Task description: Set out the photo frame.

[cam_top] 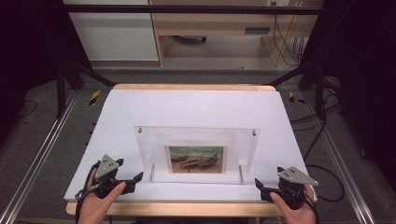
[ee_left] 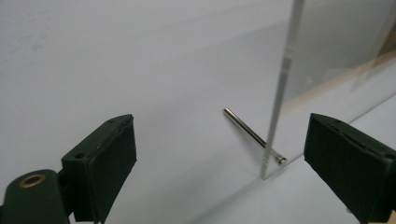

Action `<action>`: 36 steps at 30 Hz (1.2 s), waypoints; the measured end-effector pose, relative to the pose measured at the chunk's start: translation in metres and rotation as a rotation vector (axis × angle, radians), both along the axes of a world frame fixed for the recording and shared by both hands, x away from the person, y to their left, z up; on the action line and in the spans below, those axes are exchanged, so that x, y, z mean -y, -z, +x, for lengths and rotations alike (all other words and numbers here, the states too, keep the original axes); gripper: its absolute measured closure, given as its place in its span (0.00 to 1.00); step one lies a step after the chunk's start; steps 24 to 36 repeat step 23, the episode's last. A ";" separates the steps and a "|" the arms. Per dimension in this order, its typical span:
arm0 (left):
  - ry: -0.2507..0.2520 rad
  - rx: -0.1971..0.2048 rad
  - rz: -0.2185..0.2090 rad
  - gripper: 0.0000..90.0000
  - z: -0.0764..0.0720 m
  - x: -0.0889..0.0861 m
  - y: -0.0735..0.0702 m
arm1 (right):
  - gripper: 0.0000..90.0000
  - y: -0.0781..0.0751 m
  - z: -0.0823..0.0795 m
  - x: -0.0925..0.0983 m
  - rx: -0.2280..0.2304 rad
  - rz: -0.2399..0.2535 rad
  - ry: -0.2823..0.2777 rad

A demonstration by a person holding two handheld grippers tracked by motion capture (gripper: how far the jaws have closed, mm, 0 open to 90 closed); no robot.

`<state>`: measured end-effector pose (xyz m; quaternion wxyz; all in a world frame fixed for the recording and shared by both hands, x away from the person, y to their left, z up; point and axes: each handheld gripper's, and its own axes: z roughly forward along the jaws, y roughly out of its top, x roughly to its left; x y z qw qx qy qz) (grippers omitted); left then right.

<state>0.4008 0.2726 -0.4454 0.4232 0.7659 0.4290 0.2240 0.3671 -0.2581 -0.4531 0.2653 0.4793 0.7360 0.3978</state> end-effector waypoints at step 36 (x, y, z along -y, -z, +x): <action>-0.222 0.084 0.086 0.08 0.057 -0.046 0.017 | 0.17 0.018 0.060 0.013 -0.011 -0.172 0.259</action>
